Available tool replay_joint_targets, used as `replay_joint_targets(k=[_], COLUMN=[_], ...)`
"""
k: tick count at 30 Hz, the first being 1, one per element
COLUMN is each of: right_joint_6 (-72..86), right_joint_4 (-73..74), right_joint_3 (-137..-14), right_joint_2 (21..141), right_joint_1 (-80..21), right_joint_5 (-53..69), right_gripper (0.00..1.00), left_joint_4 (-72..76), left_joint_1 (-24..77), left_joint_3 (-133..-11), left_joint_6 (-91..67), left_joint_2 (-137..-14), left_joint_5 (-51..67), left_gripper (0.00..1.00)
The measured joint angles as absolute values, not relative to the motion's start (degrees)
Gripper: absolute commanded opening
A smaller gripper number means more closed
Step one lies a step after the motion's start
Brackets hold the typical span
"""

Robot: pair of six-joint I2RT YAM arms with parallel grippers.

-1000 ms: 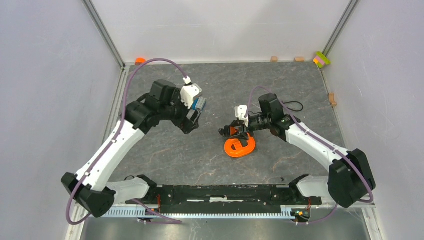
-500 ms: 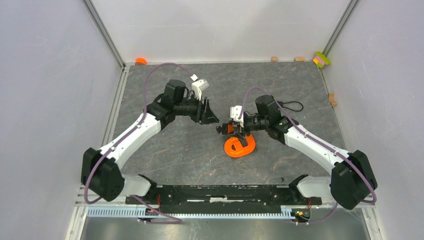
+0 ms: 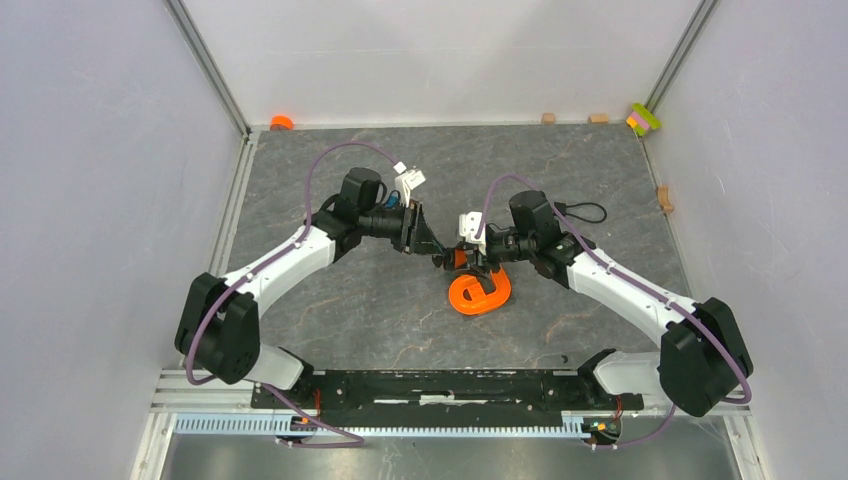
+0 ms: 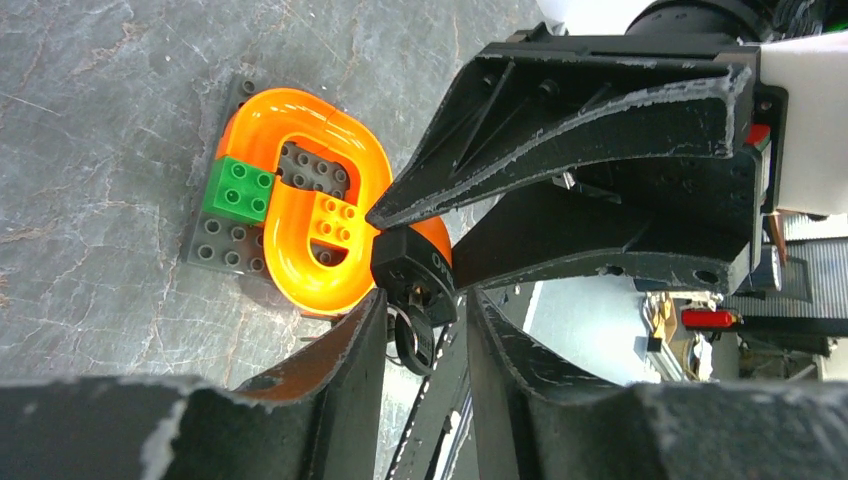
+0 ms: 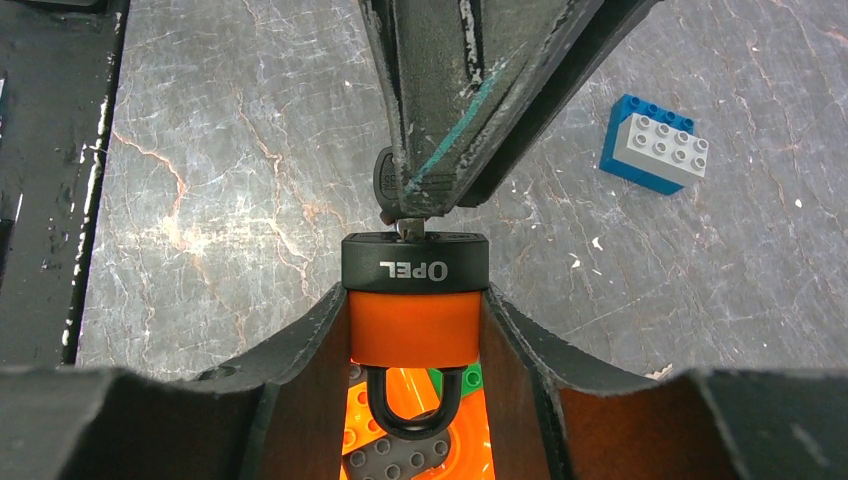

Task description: Unlock with the key

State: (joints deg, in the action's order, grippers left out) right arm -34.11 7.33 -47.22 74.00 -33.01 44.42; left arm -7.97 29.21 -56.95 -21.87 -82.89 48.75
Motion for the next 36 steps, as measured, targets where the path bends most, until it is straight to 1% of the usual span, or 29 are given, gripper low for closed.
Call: replay_joint_targets(k=[5,15,23,36], right_joint_6=[-34.20,-34.37,-34.41,-34.57], right_joint_4=[7.33,7.33,7.38,7.38], right_joint_3=[-47.22,-47.20,-47.00,-47.00], right_joint_2=[74.00,74.00,74.00,74.00], right_joint_1=[-33.01,-32.99,-32.99,-32.99], right_joint_5=[44.34,43.70,43.59,43.44], right_gripper=[0.00,0.00,0.00,0.00], left_joint_4=[-7.62,-9.04,-11.73,-11.77], left_joint_1=[29.10,28.99,28.75,28.67], left_joint_3=[-56.10,-55.81,-55.75,-55.75], left_joint_6=[-21.87,-21.65,-20.60,-20.62], left_joint_2=[-82.89,-82.83,-81.67,-81.97], left_joint_5=[49.78,49.98,48.03,48.14], left_gripper=[0.37,0.37,0.26,0.22])
